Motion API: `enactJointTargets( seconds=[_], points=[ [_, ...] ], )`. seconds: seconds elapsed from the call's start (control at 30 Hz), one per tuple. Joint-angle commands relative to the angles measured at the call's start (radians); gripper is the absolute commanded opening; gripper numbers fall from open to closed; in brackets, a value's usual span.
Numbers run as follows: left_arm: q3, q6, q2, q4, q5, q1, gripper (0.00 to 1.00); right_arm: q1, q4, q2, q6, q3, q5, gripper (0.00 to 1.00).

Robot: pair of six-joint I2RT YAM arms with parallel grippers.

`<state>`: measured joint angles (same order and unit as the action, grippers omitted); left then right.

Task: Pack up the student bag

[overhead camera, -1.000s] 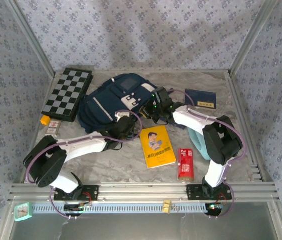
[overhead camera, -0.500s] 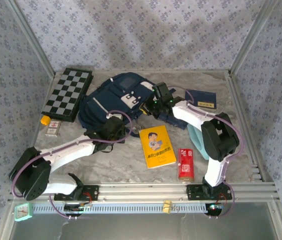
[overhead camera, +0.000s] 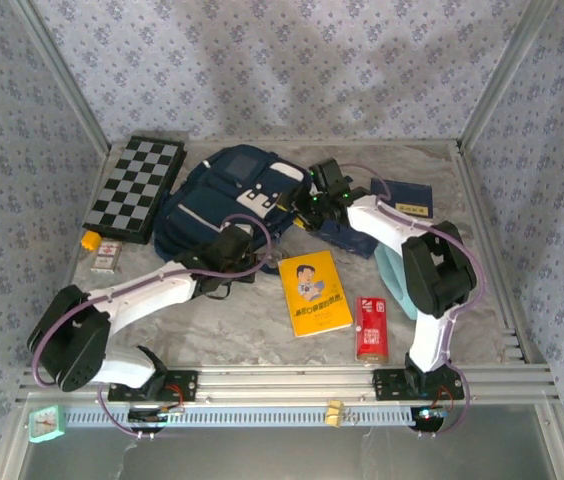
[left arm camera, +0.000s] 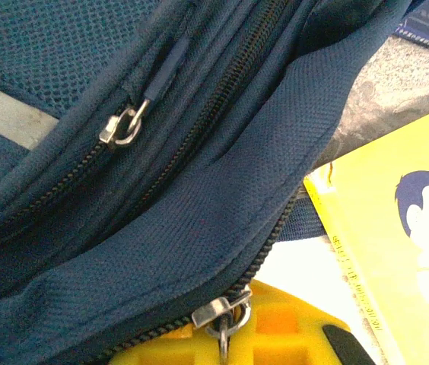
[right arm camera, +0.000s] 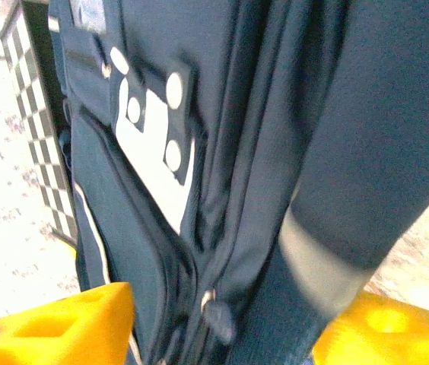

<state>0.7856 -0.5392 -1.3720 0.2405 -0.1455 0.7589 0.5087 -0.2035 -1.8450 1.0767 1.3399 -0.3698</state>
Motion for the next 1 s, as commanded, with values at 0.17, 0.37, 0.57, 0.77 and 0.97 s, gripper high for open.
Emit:
enactJointTargets(
  seconds=[0.17,0.37,0.57,0.77,0.97],
  points=[
    [0.055,0.050,-0.011,-0.052,0.029,0.000,0.00,0.093,0.121,0.118,0.076,-0.180,0.002,0.82],
    [0.058,0.025,-0.019,-0.099,0.045,-0.006,0.00,0.135,0.318,-0.029,0.212,-0.129,-0.017,0.81],
    [0.041,0.042,0.002,-0.082,0.021,-0.014,0.00,0.133,0.291,-0.083,0.183,-0.081,0.024,0.53],
    [0.002,0.051,0.049,-0.036,0.018,-0.029,0.00,0.097,0.187,-0.067,0.073,-0.062,0.028,0.18],
    [-0.051,0.016,0.143,0.086,-0.020,-0.046,0.00,0.046,0.144,-0.013,-0.037,-0.084,0.030,0.00]
  ],
)
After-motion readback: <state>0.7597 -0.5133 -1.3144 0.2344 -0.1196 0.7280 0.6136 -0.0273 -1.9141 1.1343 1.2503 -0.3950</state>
